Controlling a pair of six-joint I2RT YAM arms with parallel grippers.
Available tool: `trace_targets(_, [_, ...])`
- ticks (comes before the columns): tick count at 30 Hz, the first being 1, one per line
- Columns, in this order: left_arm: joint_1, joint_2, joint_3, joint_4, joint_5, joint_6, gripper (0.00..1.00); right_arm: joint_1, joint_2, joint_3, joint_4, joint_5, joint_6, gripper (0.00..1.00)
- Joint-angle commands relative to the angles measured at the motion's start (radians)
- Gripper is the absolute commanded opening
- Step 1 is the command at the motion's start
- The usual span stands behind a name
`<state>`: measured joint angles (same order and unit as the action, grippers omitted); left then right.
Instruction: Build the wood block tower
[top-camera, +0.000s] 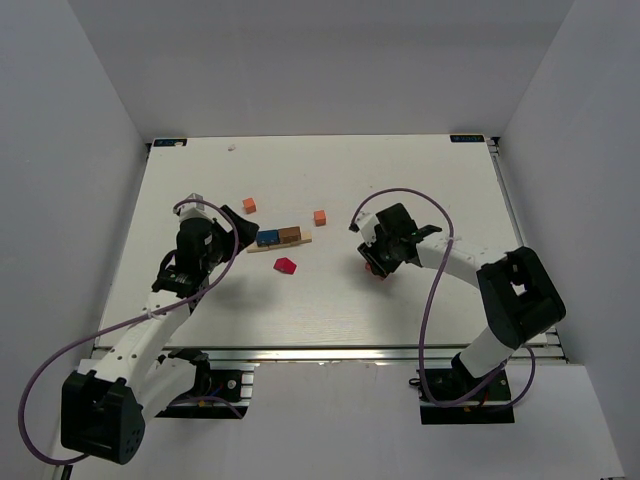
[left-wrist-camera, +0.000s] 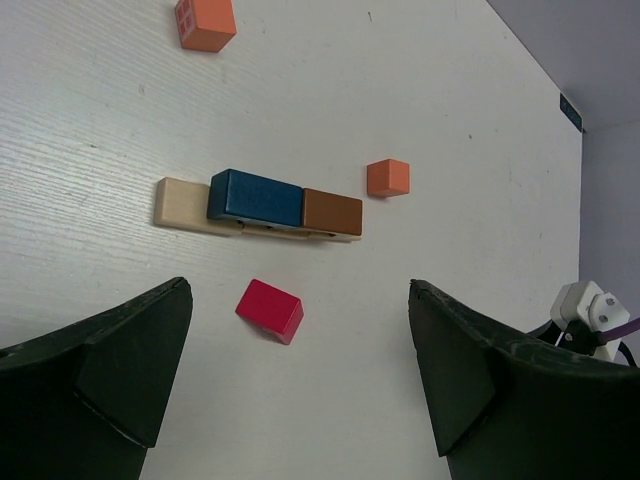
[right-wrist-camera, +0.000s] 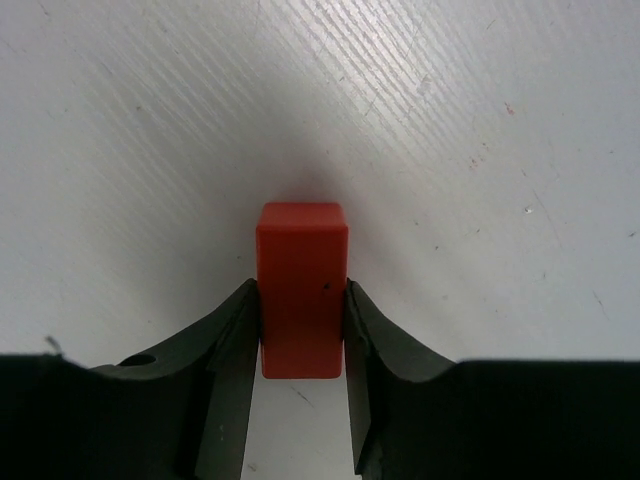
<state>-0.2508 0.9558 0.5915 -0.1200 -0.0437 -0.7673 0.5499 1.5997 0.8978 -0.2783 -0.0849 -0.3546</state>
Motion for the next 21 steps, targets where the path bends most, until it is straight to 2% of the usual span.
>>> trace_targets(1, [0.002, -0.005, 0.001, 0.008, -0.024, 0.005, 0.98, -0.005, 0.017, 0.015, 0.011, 0.0, -0.004, 0.32])
trace_targets(5, [0.002, -0.003, 0.007, -0.004, -0.041, 0.008, 0.98, -0.005, 0.005, 0.047, 0.011, -0.021, -0.03, 0.23])
trace_targets(7, [0.004, -0.003, 0.008, -0.017, -0.059, 0.01, 0.98, -0.004, -0.01, 0.067, 0.011, -0.05, -0.05, 0.22])
trace_targets(12, [0.004, 0.008, 0.004, -0.032, -0.097, 0.008, 0.98, 0.013, -0.011, 0.139, 0.013, -0.147, -0.225, 0.23])
trace_targets(17, [0.004, 0.018, 0.001, -0.05, -0.125, 0.01, 0.98, 0.108, 0.072, 0.277, -0.042, -0.079, -0.389, 0.24])
trace_targets(21, [0.007, 0.012, 0.001, -0.064, -0.15, 0.01, 0.98, 0.157, 0.146, 0.406, -0.082, -0.096, -0.469, 0.24])
